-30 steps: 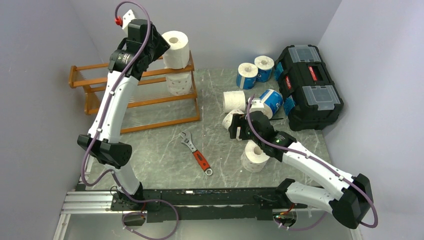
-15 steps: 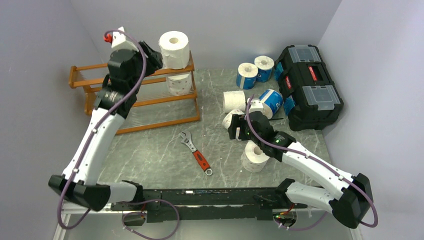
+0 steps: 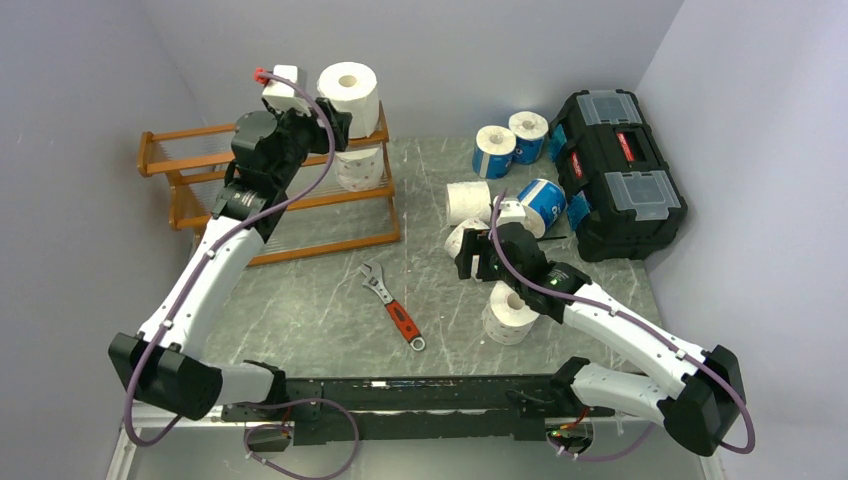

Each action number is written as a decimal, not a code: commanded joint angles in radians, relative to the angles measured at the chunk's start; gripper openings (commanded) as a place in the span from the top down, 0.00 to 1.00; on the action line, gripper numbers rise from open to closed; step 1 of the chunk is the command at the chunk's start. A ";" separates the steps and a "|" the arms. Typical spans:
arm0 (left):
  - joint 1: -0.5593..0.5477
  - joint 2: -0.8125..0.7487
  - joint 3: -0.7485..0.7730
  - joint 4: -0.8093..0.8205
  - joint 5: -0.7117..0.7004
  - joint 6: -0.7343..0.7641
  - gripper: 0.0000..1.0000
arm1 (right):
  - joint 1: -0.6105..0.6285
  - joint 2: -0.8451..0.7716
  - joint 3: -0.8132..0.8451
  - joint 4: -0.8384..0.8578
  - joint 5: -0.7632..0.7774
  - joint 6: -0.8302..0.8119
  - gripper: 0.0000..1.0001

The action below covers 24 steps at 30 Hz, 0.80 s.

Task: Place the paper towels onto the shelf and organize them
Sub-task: Place the paper towel on the shelf.

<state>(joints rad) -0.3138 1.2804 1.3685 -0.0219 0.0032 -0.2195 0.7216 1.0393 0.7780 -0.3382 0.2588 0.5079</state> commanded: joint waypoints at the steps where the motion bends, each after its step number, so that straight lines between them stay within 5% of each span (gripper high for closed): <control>1: 0.007 0.031 0.037 0.047 0.055 0.042 0.29 | 0.001 -0.018 0.001 0.025 0.007 0.003 0.20; 24: 0.010 0.128 0.054 0.072 0.092 0.012 0.31 | 0.001 -0.015 0.003 0.016 0.017 -0.006 0.20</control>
<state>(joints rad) -0.3080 1.3994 1.3697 0.0032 0.0635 -0.2001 0.7216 1.0321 0.7780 -0.3405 0.2600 0.5068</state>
